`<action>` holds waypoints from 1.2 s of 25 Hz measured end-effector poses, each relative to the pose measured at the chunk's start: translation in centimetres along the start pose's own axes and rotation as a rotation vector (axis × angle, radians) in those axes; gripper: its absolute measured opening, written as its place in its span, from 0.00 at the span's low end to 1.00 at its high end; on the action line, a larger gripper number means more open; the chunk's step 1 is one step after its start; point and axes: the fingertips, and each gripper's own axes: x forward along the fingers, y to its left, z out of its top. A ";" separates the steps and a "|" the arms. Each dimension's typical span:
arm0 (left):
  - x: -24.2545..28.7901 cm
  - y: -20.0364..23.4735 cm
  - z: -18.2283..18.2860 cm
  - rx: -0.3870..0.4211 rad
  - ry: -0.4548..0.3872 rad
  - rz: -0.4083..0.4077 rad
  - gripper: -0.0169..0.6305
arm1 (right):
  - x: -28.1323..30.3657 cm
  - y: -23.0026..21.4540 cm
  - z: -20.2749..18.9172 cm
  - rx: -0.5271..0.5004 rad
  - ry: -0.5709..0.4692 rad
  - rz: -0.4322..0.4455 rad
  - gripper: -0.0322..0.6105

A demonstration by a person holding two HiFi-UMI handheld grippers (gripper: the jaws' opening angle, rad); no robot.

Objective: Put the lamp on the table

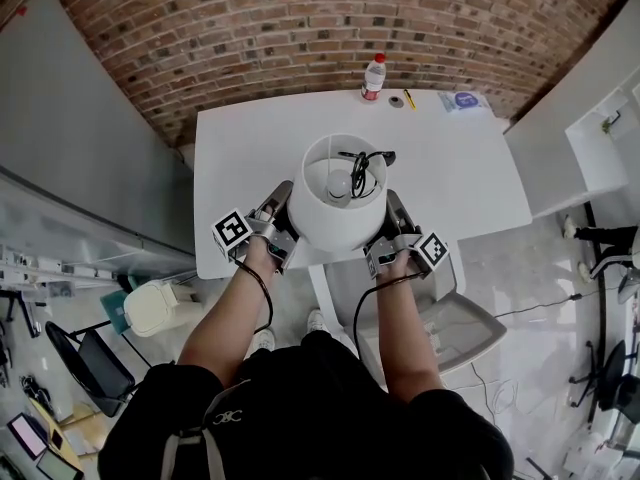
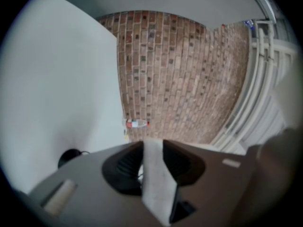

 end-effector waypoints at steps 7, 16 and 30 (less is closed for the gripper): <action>0.0 0.2 0.2 0.004 -0.003 -0.003 0.23 | -0.1 0.1 0.2 0.015 -0.033 0.029 0.21; -0.7 0.5 0.9 0.062 0.011 0.052 0.16 | -1.9 -0.2 1.8 -0.039 -0.146 -0.013 0.16; -3.4 -5.1 3.3 0.999 0.008 0.371 0.02 | -5.4 6.3 0.6 -0.899 -0.111 -0.318 0.05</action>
